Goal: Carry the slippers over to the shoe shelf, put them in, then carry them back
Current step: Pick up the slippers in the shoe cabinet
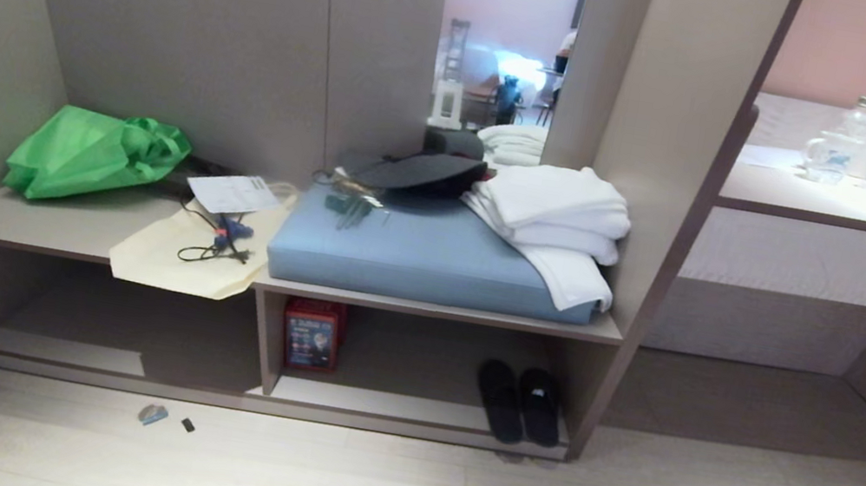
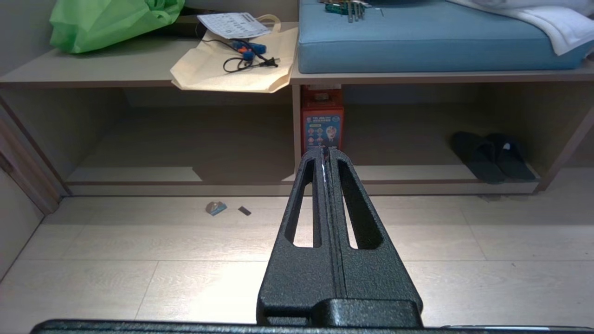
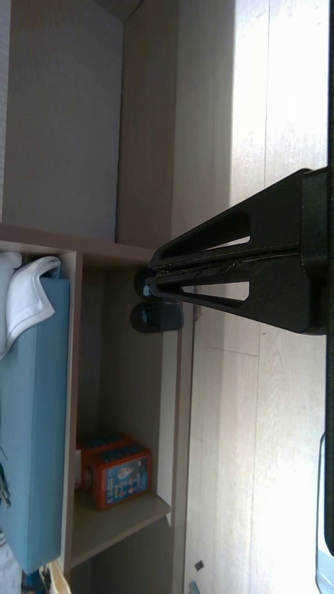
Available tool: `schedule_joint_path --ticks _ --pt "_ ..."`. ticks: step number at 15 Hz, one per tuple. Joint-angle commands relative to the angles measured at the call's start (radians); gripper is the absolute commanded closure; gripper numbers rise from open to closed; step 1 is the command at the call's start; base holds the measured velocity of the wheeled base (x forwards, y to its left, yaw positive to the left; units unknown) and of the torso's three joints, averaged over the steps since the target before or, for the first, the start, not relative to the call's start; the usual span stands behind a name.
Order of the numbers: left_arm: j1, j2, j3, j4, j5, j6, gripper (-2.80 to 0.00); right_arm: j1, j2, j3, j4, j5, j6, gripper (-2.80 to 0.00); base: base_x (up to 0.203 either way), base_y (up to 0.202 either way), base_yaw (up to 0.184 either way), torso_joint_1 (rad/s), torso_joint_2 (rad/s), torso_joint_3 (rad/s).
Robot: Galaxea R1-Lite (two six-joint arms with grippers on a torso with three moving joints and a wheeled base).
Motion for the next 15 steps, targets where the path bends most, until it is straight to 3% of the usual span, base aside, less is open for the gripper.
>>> schedule_joint_path --ticks 1,15 --pt "0.000 0.000 0.000 0.000 0.000 0.001 0.00 0.000 0.001 0.000 0.000 0.001 -0.002 0.00 0.000 0.000 0.000 -0.004 0.01 0.032" --pt "0.000 0.001 0.000 0.000 0.000 0.006 0.00 0.000 0.001 0.000 0.000 0.001 -0.004 0.00 0.000 0.000 0.000 0.000 0.00 0.000"
